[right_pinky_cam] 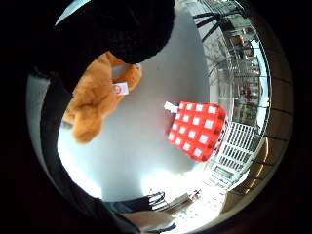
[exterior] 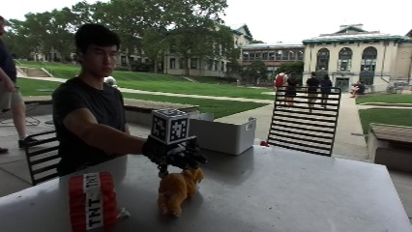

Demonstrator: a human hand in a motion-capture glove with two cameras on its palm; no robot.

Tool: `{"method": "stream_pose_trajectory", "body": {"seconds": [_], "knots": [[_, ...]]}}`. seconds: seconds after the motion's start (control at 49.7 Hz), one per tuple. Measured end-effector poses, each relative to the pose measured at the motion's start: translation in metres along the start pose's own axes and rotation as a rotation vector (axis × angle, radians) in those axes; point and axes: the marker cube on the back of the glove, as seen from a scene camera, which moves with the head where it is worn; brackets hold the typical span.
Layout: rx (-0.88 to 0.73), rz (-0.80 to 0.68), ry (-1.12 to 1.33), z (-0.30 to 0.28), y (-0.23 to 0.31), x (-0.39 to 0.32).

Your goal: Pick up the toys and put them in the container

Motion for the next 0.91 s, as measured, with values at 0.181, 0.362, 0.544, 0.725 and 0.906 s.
{"method": "stream_pose_trajectory", "body": {"seconds": [0.181, 0.362, 0.544, 0.725, 0.906], "knots": [[-0.114, 0.038, -0.055, 0.042, -0.005, 0.011], [-0.139, 0.033, -0.178, 0.058, 0.001, 0.012], [-0.116, 0.032, -0.151, 0.051, 0.0, 0.01], [-0.028, 0.025, -0.041, 0.044, 0.005, 0.002], [0.011, 0.001, 0.1, 0.037, 0.006, -0.007]]}}
